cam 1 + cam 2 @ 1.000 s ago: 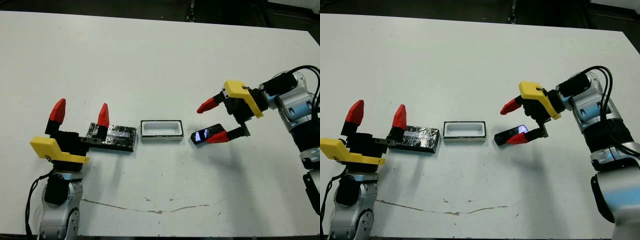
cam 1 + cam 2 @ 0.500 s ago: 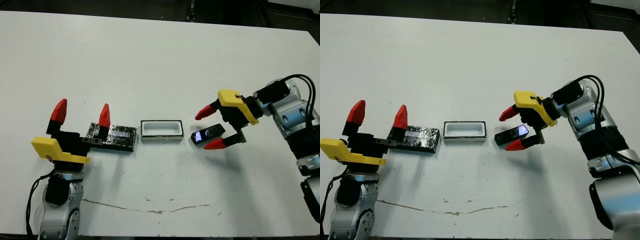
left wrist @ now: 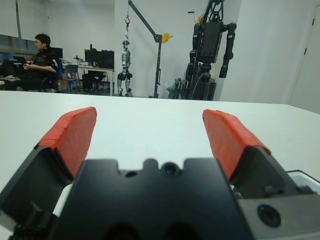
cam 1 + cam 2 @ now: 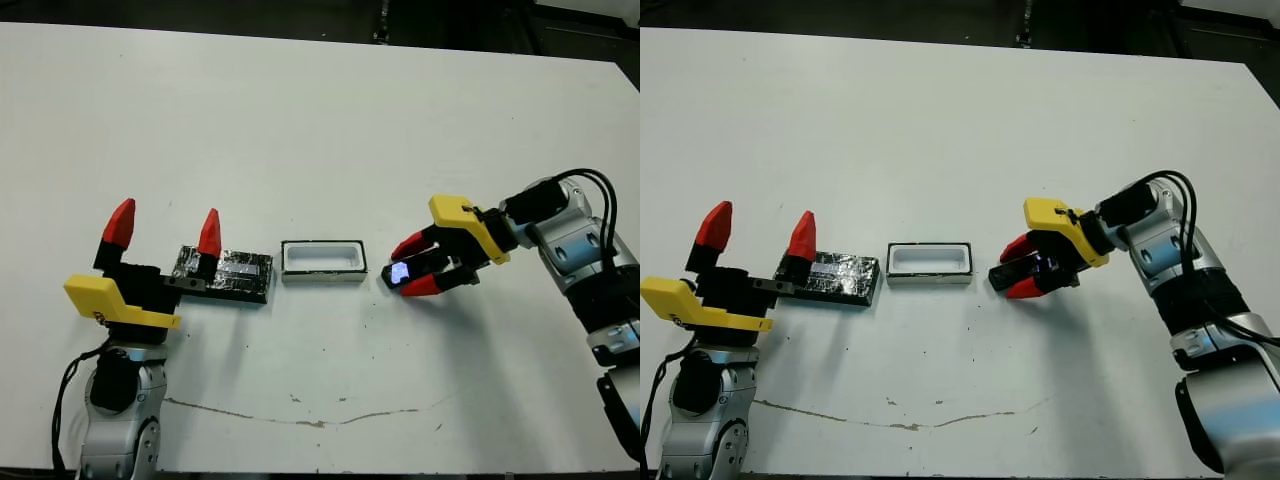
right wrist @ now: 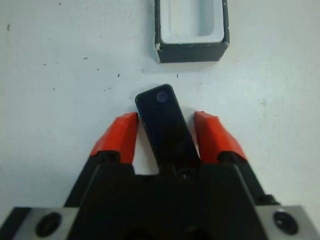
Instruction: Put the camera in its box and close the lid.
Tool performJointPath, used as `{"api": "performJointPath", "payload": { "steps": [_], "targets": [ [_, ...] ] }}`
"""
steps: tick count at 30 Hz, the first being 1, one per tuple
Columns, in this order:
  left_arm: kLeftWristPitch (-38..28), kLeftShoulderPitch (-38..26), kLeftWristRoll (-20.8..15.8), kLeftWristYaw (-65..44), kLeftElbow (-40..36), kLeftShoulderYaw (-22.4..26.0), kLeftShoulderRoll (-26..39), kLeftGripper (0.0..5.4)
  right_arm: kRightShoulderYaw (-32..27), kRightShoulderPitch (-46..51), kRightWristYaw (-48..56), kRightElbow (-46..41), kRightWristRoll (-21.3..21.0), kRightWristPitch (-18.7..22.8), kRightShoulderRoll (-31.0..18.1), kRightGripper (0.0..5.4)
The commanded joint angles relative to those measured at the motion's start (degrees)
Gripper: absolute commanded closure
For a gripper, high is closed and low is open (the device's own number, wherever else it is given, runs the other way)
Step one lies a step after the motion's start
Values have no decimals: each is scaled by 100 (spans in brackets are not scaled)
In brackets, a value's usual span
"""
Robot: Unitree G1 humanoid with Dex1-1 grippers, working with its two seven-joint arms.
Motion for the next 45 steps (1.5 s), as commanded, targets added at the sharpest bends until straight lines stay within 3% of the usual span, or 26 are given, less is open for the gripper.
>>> {"api": "performJointPath", "payload": {
  "steps": [1,6,9,13,23,31,37,45],
  "targets": [
    [-34,74,-1,-53,66,-1,30,0,-57,238,-120,-56,4,-46,2,310],
    [12,80,98,30,20,-9,1,0,-159,310,-263,-164,24,-6,-35,375],
    [22,72,61,11,19,-8,-3,0,-262,343,-320,-317,104,105,-75,375],
    [35,68,86,19,3,-15,8,0,-557,410,-547,-455,263,-57,-65,375],
    [1,28,48,-14,49,-13,7,0,-1134,89,-1265,-1018,584,1216,-11,375],
    [62,16,73,16,7,-23,12,0,-1139,-577,-1485,-404,902,1493,736,375],
    [41,55,57,17,-22,-8,11,0,-756,-707,-1637,-442,783,1648,1328,375],
    [-115,50,232,156,8,122,12,0,-309,-871,-1548,-239,649,1606,1752,375]
  ]
}}
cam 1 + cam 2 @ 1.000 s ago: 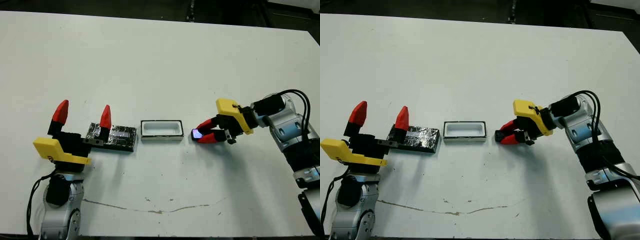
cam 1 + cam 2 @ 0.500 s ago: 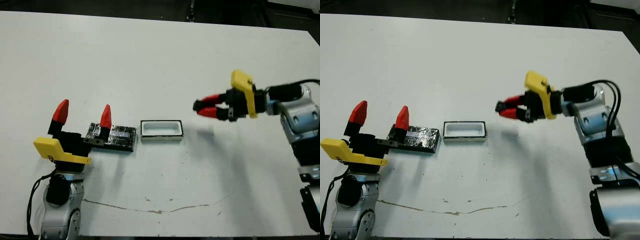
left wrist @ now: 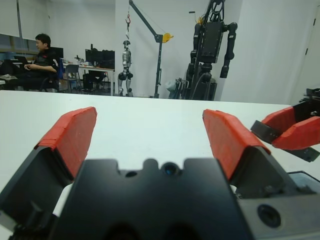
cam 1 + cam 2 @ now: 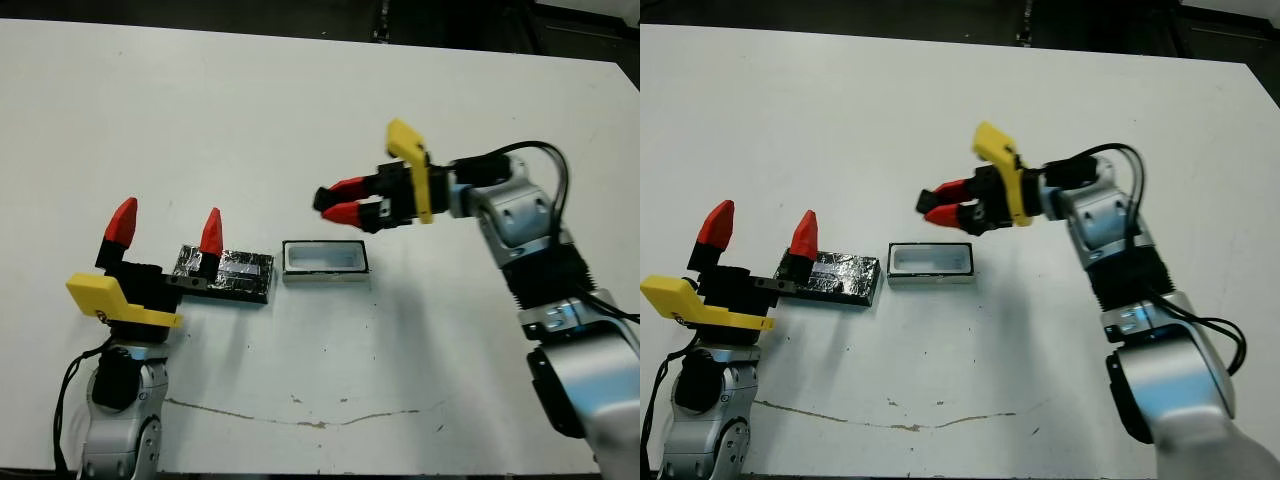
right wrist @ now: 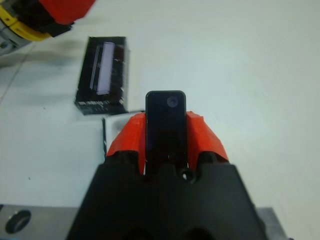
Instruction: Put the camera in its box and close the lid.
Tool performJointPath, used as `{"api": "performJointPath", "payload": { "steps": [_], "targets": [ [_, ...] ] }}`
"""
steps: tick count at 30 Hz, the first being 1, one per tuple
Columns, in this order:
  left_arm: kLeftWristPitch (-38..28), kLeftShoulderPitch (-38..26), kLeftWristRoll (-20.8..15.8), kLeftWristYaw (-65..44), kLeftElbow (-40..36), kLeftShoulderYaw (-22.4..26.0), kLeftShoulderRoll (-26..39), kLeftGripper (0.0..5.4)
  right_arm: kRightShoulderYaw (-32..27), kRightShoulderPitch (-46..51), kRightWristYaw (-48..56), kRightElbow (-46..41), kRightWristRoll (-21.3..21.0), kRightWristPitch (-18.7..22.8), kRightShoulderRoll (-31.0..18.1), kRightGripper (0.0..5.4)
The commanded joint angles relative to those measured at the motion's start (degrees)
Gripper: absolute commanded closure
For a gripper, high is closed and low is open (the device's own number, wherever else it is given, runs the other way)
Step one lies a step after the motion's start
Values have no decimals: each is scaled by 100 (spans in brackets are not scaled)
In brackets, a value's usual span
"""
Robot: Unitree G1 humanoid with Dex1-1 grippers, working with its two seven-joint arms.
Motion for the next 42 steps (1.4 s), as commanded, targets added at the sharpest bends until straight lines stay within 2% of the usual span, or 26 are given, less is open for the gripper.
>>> {"api": "performJointPath", "payload": {
  "steps": [1,5,23,33,42],
  "targets": [
    [-134,71,131,103,27,105,32,0,149,-90,68,179,-84,-1,105,375],
    [-143,61,69,76,36,154,35,0,225,-36,173,319,-62,-178,271,375],
    [-92,104,52,84,14,81,-13,0,320,153,280,399,-49,-178,421,375],
    [-148,93,24,39,68,84,-6,0,331,361,228,328,-149,-274,303,375],
    [-155,98,-6,15,77,80,-11,0,349,461,263,414,-188,-146,217,375]
  ]
}}
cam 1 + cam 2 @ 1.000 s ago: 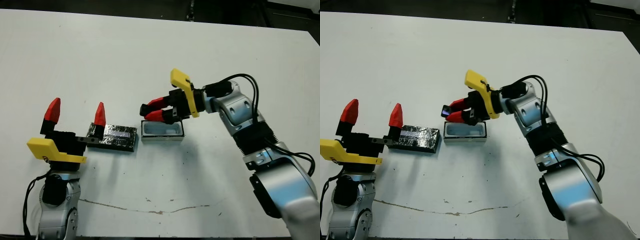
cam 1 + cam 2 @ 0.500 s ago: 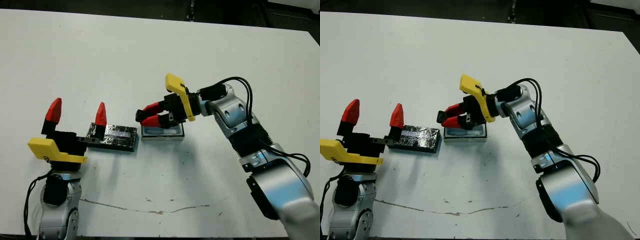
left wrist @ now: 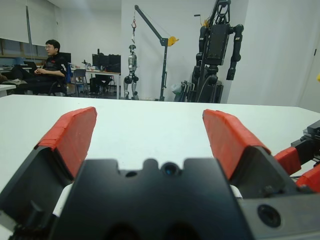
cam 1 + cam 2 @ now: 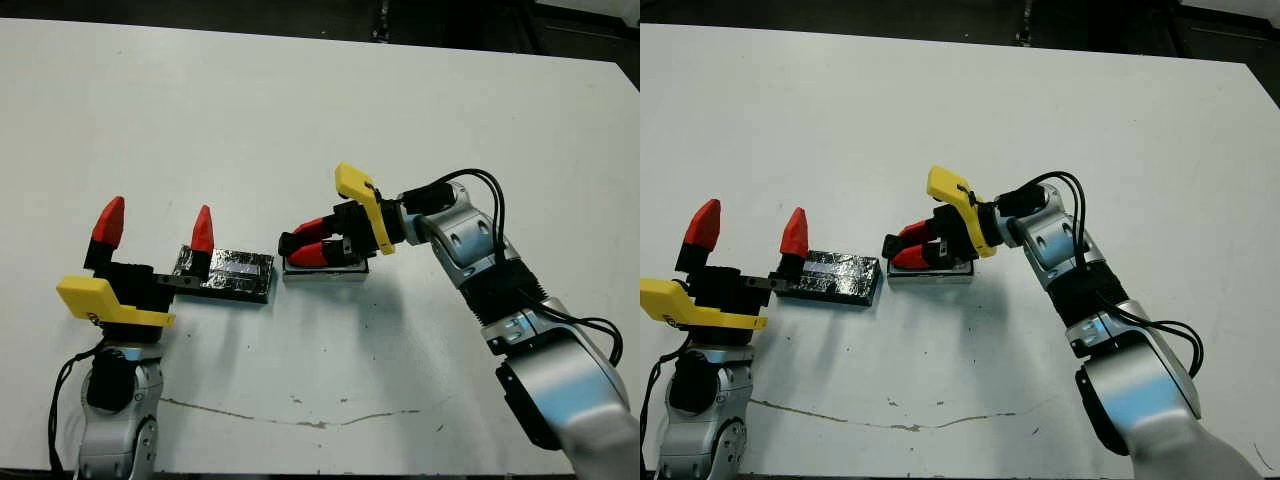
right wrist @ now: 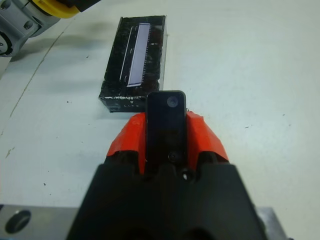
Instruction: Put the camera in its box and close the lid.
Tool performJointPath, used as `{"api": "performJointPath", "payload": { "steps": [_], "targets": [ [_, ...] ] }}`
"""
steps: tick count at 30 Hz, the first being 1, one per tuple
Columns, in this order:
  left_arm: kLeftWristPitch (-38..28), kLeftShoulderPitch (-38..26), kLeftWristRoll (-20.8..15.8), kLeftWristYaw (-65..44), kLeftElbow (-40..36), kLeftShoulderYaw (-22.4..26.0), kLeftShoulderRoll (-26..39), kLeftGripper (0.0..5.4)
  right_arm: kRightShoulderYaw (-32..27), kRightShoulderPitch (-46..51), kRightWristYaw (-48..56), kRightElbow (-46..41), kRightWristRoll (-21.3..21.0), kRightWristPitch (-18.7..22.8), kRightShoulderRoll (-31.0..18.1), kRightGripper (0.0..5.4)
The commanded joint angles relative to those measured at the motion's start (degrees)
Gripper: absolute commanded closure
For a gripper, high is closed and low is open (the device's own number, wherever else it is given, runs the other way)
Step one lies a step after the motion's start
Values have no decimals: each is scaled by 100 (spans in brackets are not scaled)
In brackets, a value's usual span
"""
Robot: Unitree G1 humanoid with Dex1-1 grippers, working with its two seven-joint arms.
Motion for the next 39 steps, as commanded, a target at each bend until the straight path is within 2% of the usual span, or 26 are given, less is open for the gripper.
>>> {"api": "performJointPath", "payload": {
  "steps": [1,13,24,28,29,35,37,39],
  "targets": [
    [-14,102,-3,1,31,-4,1,0,41,141,-43,-11,-134,108,-198,375],
    [8,93,-17,-8,30,-11,6,0,-125,243,-14,-20,-122,-154,-541,375],
    [-50,100,74,23,53,-1,15,0,-123,269,85,-139,-187,12,-817,375],
    [-53,96,-4,-23,57,-11,6,0,-45,302,60,-369,-255,134,-902,375],
    [-20,102,8,3,36,-14,-3,0,-37,299,90,-380,-233,160,-908,346],
    [-31,105,-40,-35,45,-23,5,0,11,221,247,-336,-210,-81,-934,263],
    [-27,105,-27,-25,47,-23,7,0,13,229,267,-326,-257,-451,-960,236],
    [-7,115,-20,-25,26,-24,16,0,-11,213,326,-275,-253,-644,-975,209]
  ]
}}
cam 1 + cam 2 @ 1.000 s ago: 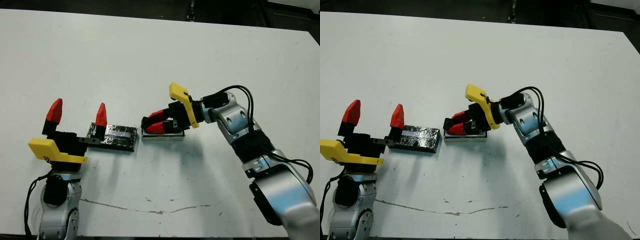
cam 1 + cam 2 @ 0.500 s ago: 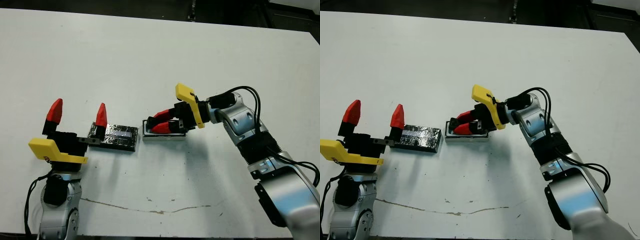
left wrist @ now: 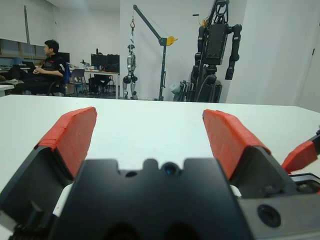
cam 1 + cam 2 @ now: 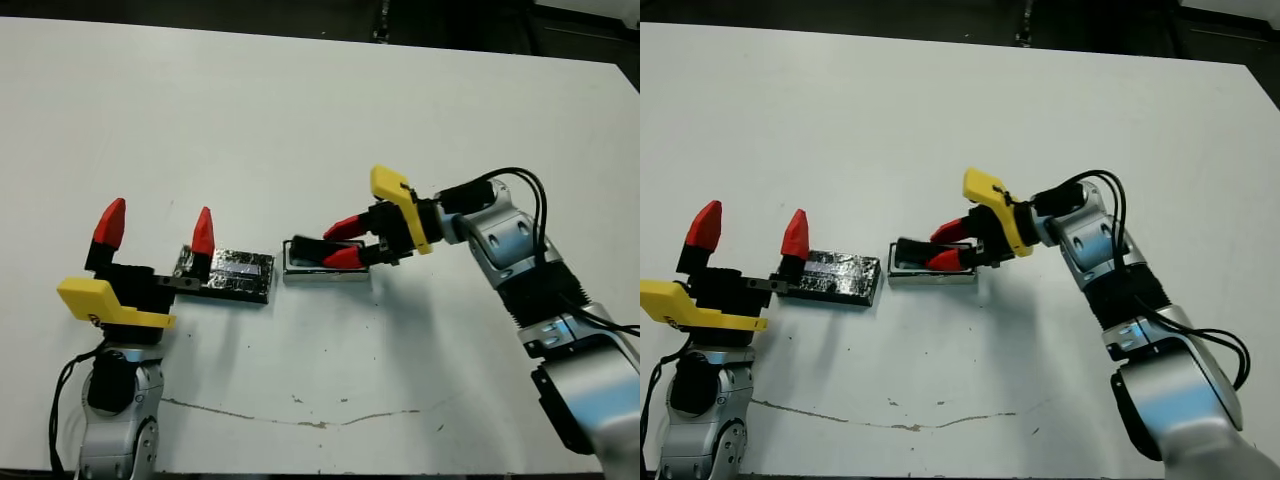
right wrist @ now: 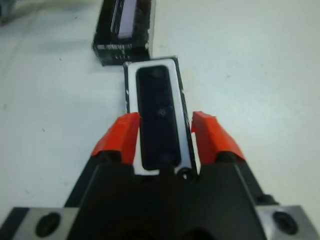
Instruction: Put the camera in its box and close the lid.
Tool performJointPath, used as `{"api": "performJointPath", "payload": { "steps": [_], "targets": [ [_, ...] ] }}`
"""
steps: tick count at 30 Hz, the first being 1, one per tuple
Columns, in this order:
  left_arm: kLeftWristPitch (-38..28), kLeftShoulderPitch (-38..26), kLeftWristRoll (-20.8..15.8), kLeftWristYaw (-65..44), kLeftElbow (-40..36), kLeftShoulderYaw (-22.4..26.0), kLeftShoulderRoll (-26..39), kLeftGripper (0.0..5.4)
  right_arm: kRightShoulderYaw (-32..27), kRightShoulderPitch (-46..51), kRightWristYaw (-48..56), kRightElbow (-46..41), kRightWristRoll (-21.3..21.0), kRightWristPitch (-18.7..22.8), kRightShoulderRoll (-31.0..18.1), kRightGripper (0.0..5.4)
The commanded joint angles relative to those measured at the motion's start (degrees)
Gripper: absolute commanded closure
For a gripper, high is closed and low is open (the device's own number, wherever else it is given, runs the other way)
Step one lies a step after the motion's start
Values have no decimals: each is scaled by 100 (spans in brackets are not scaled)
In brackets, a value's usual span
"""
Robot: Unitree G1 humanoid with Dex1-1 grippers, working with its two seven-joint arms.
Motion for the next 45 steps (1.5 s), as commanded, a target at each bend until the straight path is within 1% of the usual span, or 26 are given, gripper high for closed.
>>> {"api": "performJointPath", "payload": {
  "steps": [1,4,9,10,13,15,18,20,21,23,24,26,27,29,32,34,37,41,43,45],
  "targets": [
    [11,92,-16,-19,14,-5,23,0,-40,31,116,101,-23,-320,-105,196],
    [-33,81,3,-29,48,-1,30,0,-118,9,212,116,65,-367,-121,153],
    [-23,85,-23,-56,53,-4,29,0,-260,-27,340,39,162,-334,-184,76],
    [-21,88,-9,-46,48,-6,24,0,-293,-33,353,15,185,-295,-200,63],
    [3,96,-38,-56,30,-13,18,0,-430,-59,362,-193,269,-8,-326,22],
    [-1,92,-43,-54,36,-11,14,0,-606,-3,339,-433,398,21,-423,1],
    [1,92,-34,-43,36,-5,15,0,-1058,250,135,-992,745,143,-575,1],
    [0,92,-55,-41,35,-3,2,0,-1480,536,-126,-1437,1111,424,-636,1],
    [14,93,-43,-28,22,-3,2,0,-1723,746,-359,-1701,1311,656,-640,1],
    [12,86,-34,-31,21,1,16,0,-2122,1201,-862,-2177,1611,954,-600,1],
    [-5,79,-12,-36,31,7,31,0,-2309,1500,-1195,-2463,1681,1035,-561,1],
    [4,68,46,-20,19,21,63,0,-2609,2153,-1894,-3080,1675,1102,-496,1],
    [7,56,70,-20,8,34,89,0,-2742,2529,-2255,-3399,1624,1076,-444,10],
    [21,28,85,-42,-14,61,145,0,-2948,3164,-2797,-3858,1573,910,-326,26],
    [154,-35,29,-149,-110,104,316,0,-3219,3981,-3397,-4224,1531,460,-73,71],
    [152,-90,6,-279,-137,135,482,0,-3396,4486,-3738,-4321,1570,117,190,97],
    [375,-164,-23,-483,-271,207,822,0,-3582,5108,-4095,-4328,1645,-437,580,142],
    [709,-391,-344,-1091,-332,342,1468,0,-3627,5580,-4224,-4056,1657,-1289,948,207],
    [838,-549,-477,-1476,-291,408,1860,0,-3567,5653,-4262,-3894,1660,-1523,1046,237],
    [962,-728,-598,-1877,-217,464,2252,0,-3500,5675,-4325,-3788,1627,-1637,1095,264]
  ]
}}
